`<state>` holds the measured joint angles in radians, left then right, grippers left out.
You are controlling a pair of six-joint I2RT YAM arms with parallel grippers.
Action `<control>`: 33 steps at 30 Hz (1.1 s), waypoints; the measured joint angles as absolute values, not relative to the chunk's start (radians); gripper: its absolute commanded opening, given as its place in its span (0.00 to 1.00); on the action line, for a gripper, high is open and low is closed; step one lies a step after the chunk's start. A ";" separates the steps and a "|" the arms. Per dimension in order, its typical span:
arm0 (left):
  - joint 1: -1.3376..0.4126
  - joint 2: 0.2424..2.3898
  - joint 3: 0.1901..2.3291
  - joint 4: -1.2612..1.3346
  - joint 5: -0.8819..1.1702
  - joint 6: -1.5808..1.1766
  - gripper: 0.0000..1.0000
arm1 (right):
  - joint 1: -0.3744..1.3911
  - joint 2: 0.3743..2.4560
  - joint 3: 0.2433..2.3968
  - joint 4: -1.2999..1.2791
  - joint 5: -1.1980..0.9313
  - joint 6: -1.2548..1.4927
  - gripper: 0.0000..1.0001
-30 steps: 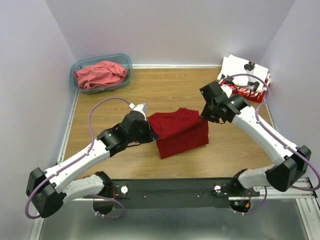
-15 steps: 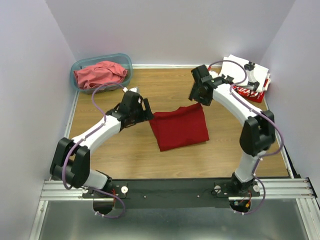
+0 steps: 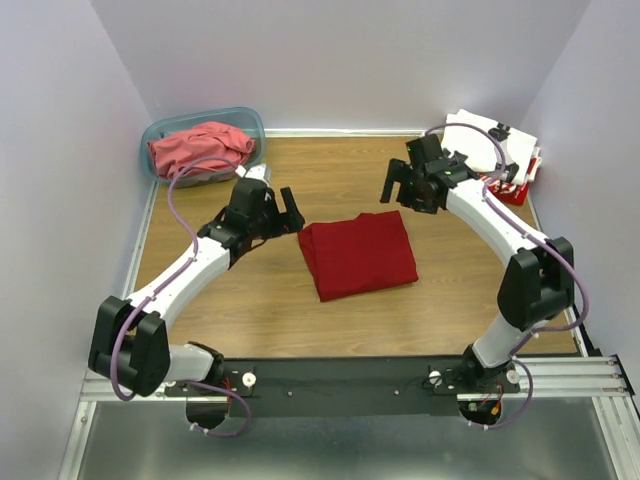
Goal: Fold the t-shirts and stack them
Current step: Fold the tshirt
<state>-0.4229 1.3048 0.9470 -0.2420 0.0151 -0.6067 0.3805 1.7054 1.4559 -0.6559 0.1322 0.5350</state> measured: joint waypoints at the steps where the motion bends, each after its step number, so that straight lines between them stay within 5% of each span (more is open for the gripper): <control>1: -0.423 1.305 0.921 -0.241 0.025 -0.608 0.98 | 0.367 1.688 1.422 -0.645 0.110 0.521 1.00; 15: -0.423 1.305 0.750 -0.125 0.196 -0.613 0.98 | 0.102 1.634 1.129 -0.485 -0.319 0.366 1.00; 33: -0.440 1.497 0.744 -0.002 0.255 -0.609 0.94 | 0.070 1.773 1.025 -0.350 -0.608 0.242 0.97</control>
